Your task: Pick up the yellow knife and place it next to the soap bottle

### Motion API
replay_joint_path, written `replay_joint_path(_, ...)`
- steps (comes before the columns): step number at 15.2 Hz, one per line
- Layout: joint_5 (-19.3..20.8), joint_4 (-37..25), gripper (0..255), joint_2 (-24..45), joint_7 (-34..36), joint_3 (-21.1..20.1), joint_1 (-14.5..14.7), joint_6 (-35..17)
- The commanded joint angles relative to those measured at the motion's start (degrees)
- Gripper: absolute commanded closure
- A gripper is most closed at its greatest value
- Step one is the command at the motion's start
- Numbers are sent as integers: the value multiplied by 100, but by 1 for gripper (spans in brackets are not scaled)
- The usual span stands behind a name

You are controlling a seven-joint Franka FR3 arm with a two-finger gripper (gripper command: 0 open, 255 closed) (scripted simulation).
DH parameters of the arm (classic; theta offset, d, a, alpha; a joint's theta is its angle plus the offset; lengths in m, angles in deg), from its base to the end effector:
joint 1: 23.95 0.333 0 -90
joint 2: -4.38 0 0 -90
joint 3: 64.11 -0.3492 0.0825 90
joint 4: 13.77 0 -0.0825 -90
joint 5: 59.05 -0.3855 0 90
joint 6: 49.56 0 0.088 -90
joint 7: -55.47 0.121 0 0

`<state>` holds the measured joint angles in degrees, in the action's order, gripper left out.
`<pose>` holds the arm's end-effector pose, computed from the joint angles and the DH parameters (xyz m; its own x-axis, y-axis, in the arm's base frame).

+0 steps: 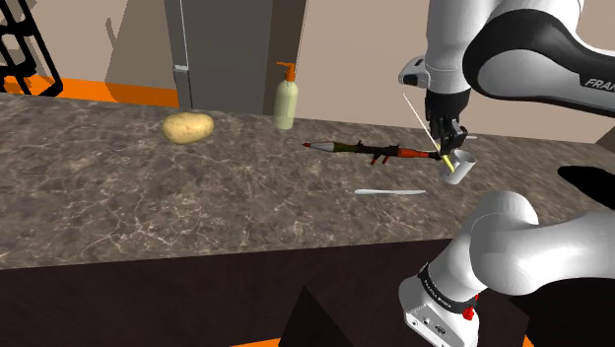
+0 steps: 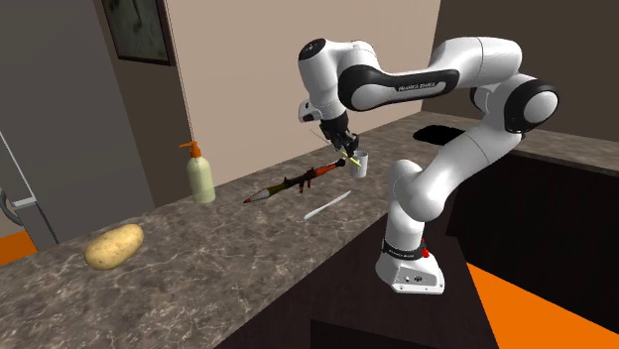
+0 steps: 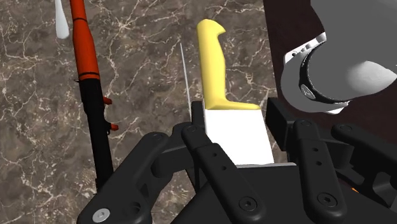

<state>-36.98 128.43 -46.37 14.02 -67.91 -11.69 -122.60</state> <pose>0.2185 0.0143 0.5605 0.5536 0.6684 -0.4968 0.8078 -0.5760 0.1252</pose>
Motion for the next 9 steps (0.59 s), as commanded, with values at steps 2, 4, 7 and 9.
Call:
replay_joint_path(2,21,-269,255,74,-86,-10,-19,179)
replay_joint_path(4,34,-444,255,118,-142,-20,-31,299)
replay_joint_path(7,56,-713,255,190,-226,-34,-49,478)
replay_joint_path(9,73,-896,255,244,-283,-44,-61,597)
